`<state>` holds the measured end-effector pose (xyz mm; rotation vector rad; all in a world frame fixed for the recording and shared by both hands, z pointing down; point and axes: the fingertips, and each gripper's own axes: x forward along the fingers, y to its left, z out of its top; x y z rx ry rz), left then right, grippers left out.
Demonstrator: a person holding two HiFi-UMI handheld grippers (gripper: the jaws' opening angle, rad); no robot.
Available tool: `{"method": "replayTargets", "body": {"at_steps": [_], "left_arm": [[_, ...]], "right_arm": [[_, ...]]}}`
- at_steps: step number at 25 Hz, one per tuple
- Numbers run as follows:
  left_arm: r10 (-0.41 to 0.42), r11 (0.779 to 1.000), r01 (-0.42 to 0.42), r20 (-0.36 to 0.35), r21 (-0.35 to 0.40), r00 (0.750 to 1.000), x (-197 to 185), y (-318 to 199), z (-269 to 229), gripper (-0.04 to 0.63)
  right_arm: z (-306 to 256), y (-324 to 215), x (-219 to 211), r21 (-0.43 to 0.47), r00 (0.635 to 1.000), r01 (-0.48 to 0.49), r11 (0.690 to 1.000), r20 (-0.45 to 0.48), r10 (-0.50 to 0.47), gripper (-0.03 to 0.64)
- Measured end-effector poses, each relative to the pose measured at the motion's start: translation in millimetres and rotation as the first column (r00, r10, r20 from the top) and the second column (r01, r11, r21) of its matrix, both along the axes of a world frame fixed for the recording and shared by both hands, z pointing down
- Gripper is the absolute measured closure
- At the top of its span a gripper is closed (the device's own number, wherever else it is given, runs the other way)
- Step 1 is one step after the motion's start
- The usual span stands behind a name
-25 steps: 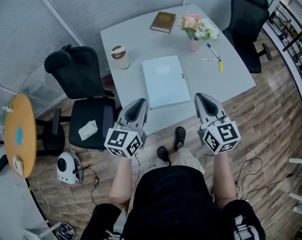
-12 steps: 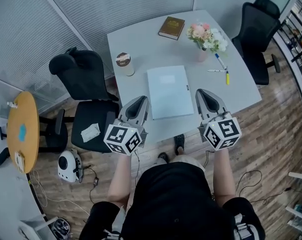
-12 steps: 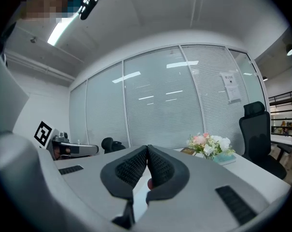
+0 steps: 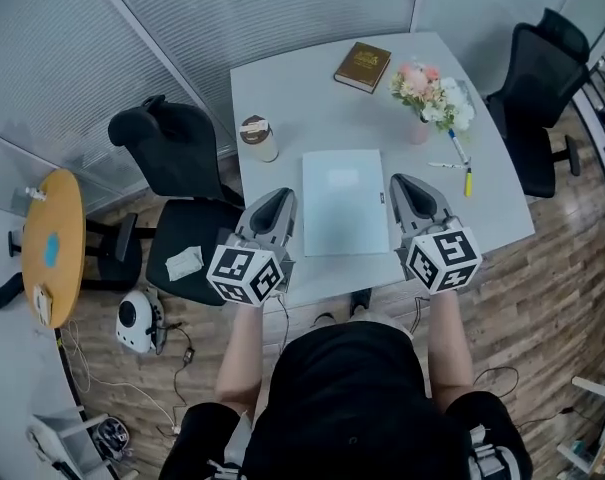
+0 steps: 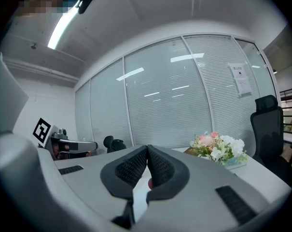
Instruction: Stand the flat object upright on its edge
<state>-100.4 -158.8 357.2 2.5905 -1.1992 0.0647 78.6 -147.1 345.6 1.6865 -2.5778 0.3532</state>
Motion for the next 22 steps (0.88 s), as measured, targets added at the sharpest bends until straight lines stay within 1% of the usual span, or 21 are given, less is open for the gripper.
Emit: {"method": "replayTargets", "body": {"at_steps": [11, 12, 13, 18, 22], "left_arm": [[-0.086, 0.992, 0.088, 0.017, -0.093, 0.996, 23, -29, 39, 0.558], [-0.091, 0.991, 0.092, 0.019, -0.098, 0.996, 26, -32, 42, 0.557], [-0.094, 0.99, 0.096, 0.021, -0.104, 0.995, 29, -34, 46, 0.558], [-0.087, 0.985, 0.094, 0.049, -0.146, 0.995, 43, -31, 68, 0.557], [-0.088, 0.982, 0.098, 0.064, -0.164, 0.994, 41, -34, 81, 0.554]], "right_arm": [[41, -47, 15, -0.082, 0.993, 0.115, 0.99, 0.01, -0.115, 0.6], [45, -49, 15, -0.089, 0.991, 0.13, 0.987, 0.011, -0.13, 0.59], [49, -51, 16, -0.097, 0.99, 0.143, 0.985, 0.012, -0.143, 0.571], [79, -55, 19, -0.16, 0.986, 0.167, 0.973, 0.022, -0.166, 0.554], [97, -61, 13, -0.196, 0.984, 0.178, 0.964, 0.032, -0.176, 0.545]]}}
